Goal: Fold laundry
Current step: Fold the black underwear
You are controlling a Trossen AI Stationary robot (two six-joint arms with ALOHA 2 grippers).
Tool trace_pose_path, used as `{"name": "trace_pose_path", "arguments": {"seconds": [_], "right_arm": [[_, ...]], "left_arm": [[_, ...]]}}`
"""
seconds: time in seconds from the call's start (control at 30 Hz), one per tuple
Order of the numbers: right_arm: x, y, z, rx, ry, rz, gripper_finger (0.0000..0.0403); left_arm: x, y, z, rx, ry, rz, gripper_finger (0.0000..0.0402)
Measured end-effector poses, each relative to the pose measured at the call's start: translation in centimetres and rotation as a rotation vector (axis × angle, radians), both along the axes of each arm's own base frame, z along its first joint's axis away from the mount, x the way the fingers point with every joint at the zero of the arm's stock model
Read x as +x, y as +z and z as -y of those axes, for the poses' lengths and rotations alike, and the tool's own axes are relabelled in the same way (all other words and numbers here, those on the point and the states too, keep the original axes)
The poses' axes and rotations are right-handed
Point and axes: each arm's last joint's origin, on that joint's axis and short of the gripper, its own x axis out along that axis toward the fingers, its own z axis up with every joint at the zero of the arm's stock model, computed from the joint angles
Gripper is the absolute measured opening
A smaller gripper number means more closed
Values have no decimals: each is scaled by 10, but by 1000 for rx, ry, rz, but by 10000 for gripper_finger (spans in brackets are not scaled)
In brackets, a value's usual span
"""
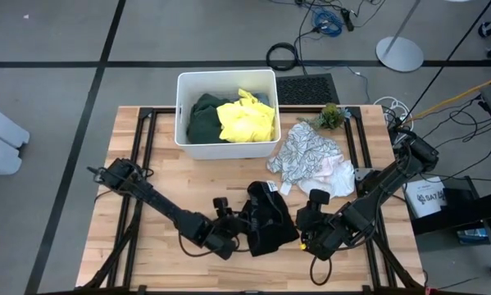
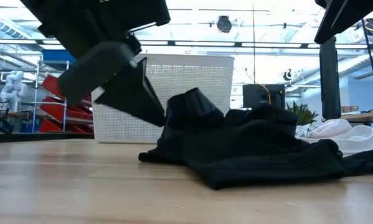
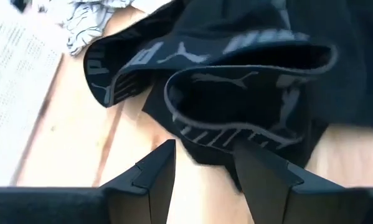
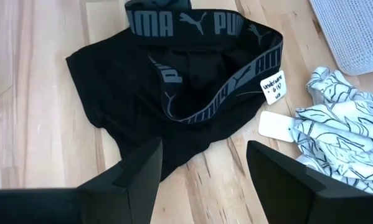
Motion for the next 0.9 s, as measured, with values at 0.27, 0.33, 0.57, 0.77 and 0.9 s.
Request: {"name": "trace_pose_path", "arguments": {"seconds": [0.27,0.33,0.57,0.77,0.9], "right_arm": [[0,0,0,-3,5,-2,219],[0,0,0,-4,7,-2,219],[0,0,0,-2,8,1,219],[1,0,-1,-1,19,8,219],[1,1,-1,-2,22,8,219]], "left_arm": [[-2,0,4,180,-210,-112,171],[-2,0,4,207,-238,-129,171],[0,2,-1,334,-244,-142,171],[1,2,-2,418,-318,-184,171],[1,2,-1,482,-392,-224,171]]}}
